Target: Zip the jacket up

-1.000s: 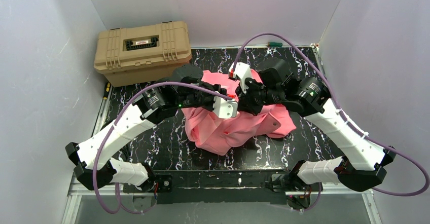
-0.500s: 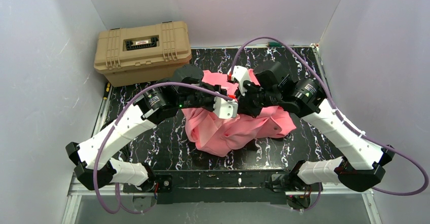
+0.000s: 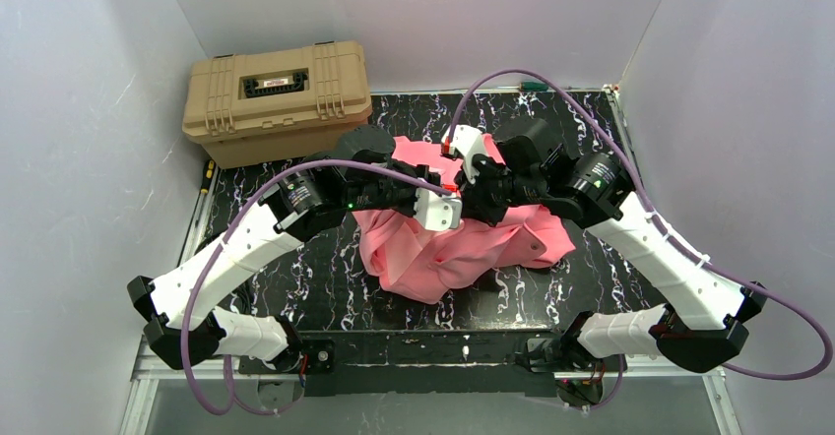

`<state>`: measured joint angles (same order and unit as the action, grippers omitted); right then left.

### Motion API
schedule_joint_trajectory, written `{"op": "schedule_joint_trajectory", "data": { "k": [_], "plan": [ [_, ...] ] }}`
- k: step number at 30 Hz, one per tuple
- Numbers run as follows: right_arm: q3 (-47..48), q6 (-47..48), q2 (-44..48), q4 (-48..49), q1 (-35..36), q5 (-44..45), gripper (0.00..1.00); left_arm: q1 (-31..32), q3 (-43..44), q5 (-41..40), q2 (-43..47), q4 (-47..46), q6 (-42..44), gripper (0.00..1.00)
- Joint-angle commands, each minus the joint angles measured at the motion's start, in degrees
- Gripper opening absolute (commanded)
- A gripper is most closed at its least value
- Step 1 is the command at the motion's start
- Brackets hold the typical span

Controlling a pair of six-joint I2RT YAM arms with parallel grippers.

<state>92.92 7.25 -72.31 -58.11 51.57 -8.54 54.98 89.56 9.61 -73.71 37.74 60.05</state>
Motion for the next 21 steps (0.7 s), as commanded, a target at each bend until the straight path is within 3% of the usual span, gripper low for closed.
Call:
{"op": "schedule_joint_trajectory", "data": {
  "k": [1,21],
  "plan": [
    [3.11,-0.83,1.62,3.40,0.37,-0.59,0.01,0.37,-0.06,0.15,2.07,-1.26,0.76,0.00],
    [0.66,-1.16,2.97,3.91,0.37,-1.32,0.01,0.50,-0.29,0.07,1.90,-1.35,0.94,0.00]
  ]
}}
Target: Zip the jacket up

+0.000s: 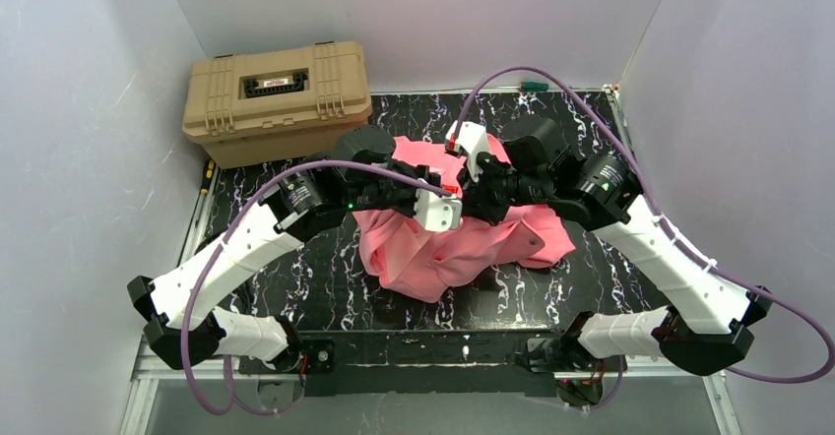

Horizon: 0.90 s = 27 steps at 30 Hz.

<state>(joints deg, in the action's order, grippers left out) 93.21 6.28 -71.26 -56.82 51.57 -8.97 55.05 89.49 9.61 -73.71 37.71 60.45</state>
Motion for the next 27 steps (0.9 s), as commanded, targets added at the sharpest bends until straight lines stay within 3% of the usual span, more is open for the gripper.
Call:
{"op": "schedule_joint_trajectory", "data": {
  "k": [1,27],
  "plan": [
    [-0.06,-0.10,1.98,2.45,0.37,-0.83,0.01,0.41,-0.22,0.00,1.95,-1.47,0.53,0.00],
    [-0.55,0.34,3.39,2.81,0.37,1.53,0.01,0.41,-0.67,0.06,2.17,-2.03,0.02,0.00]
  ]
}}
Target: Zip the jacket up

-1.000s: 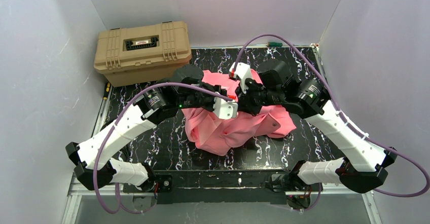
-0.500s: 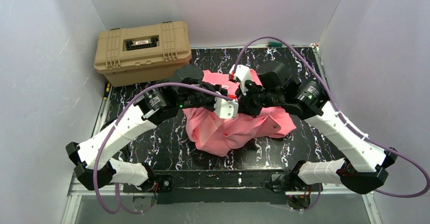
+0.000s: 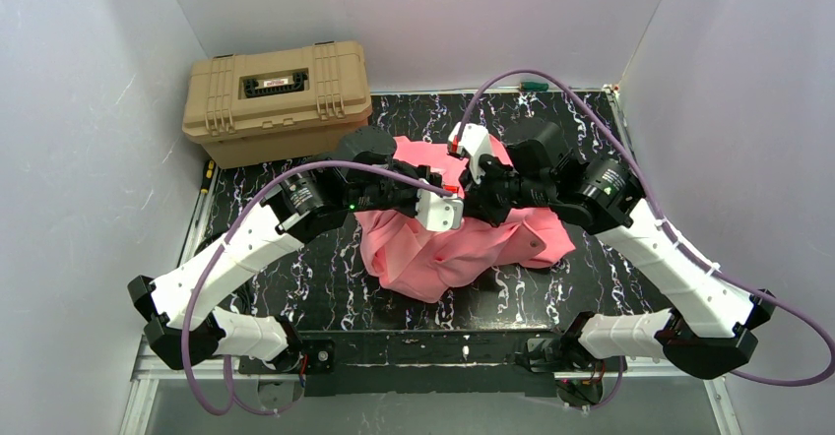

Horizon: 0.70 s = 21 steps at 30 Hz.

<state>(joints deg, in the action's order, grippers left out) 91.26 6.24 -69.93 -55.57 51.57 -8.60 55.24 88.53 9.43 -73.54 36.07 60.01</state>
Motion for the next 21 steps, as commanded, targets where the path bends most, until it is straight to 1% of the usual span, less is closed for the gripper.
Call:
{"op": "schedule_joint_trajectory", "data": {
  "k": [1,5,21],
  "plan": [
    [1.11,0.43,2.14,1.41,0.37,1.14,0.01,0.26,0.30,0.31,1.92,-0.39,0.39,0.00],
    [-0.84,-0.07,2.61,1.64,0.37,0.27,0.01,0.22,0.45,0.37,1.80,-0.64,0.42,0.00],
    [-2.50,0.34,2.36,2.76,0.37,-0.13,0.01,0.22,0.38,0.15,2.07,-1.46,0.11,0.00]
  ]
}}
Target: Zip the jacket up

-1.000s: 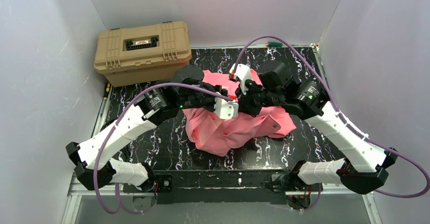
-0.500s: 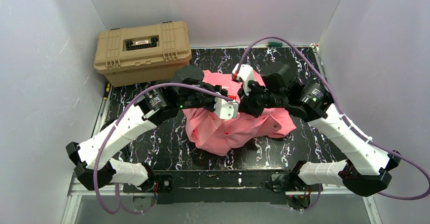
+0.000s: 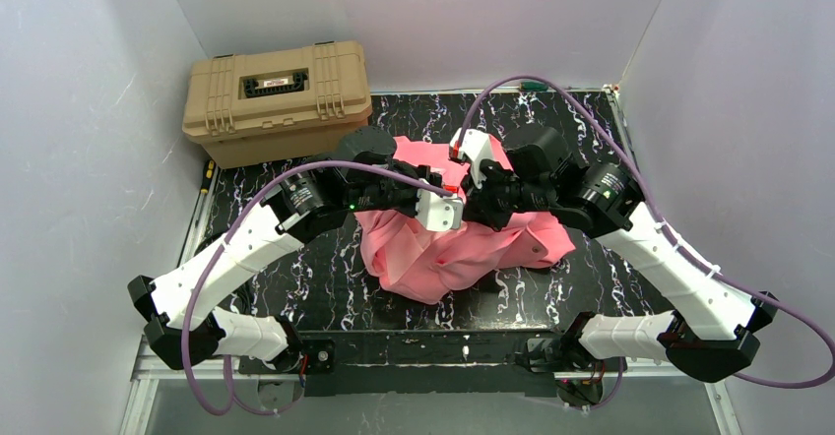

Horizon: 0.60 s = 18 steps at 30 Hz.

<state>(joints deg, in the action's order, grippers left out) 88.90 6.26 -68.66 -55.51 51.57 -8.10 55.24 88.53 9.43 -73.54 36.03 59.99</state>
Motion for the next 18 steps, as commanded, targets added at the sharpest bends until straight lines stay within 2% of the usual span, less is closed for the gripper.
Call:
{"op": "schedule_joint_trajectory", "data": {
  "k": [1,18],
  "plan": [
    [0.01,0.36,1.15,2.95,0.37,-0.46,0.01,0.22,0.30,0.23,2.10,-1.40,0.13,0.00],
    [2.28,0.94,1.43,4.40,0.37,2.34,0.01,0.22,0.14,1.48,2.18,-0.10,0.73,0.00]
  ]
}}
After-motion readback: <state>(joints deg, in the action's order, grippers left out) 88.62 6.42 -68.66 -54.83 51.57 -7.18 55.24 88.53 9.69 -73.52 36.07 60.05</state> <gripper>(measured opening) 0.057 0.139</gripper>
